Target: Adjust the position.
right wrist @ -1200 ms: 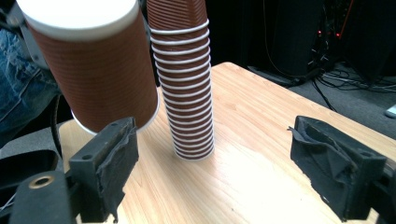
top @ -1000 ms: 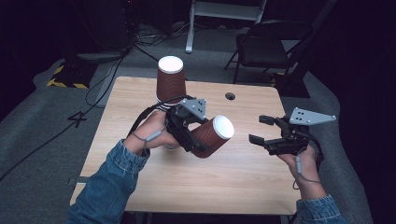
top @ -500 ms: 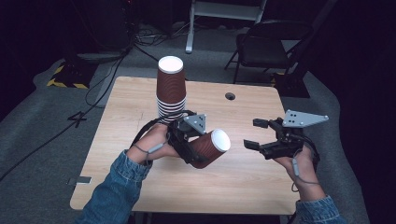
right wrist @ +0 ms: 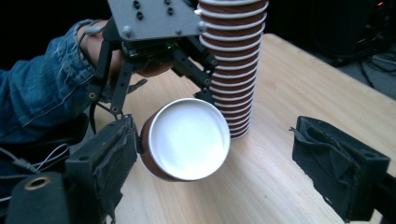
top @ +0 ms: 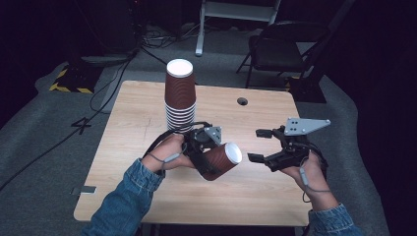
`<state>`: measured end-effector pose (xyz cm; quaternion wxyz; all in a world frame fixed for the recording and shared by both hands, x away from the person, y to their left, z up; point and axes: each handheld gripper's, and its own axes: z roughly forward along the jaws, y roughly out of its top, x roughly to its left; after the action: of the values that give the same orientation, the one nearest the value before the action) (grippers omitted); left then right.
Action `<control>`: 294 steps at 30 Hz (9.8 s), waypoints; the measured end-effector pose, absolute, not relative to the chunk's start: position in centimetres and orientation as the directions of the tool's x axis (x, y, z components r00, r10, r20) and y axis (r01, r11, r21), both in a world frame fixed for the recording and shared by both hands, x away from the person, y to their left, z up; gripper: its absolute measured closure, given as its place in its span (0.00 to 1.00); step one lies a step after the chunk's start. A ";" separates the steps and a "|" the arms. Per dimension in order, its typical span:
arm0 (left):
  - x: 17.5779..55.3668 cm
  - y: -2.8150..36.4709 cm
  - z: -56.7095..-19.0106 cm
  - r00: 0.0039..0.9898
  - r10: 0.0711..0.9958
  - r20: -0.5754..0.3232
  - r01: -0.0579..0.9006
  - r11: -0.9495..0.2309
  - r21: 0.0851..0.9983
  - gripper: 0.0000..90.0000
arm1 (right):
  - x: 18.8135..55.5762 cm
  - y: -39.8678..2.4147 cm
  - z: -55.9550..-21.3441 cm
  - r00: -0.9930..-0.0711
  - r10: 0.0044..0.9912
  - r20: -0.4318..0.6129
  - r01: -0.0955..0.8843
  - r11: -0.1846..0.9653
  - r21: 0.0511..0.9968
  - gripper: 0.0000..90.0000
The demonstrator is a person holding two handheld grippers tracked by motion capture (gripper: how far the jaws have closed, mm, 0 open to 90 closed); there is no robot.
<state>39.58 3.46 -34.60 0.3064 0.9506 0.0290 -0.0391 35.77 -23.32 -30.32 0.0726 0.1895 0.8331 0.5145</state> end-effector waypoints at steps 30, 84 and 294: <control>39.6 3.1 -35.7 0.995 0.010 -0.103 0.064 -0.844 0.533 0.20 | 38.1 -17.1 -32.7 -0.966 0.229 0.121 0.246 0.663 0.707 0.12; 40.4 6.5 -34.2 0.993 0.047 -0.106 0.113 -0.586 0.802 0.00 | 37.2 -19.9 -31.5 -0.962 0.268 0.052 0.219 0.647 0.730 0.26; 34.1 18.1 -41.2 0.941 0.334 -0.054 0.236 -0.535 0.811 0.34 | 42.3 -24.2 -33.1 -0.799 0.600 -0.039 0.238 0.376 0.895 0.14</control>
<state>34.09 18.05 -41.16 0.4539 0.8744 0.1629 0.0538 42.31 -24.21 -33.14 0.1827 0.2590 0.8092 0.4947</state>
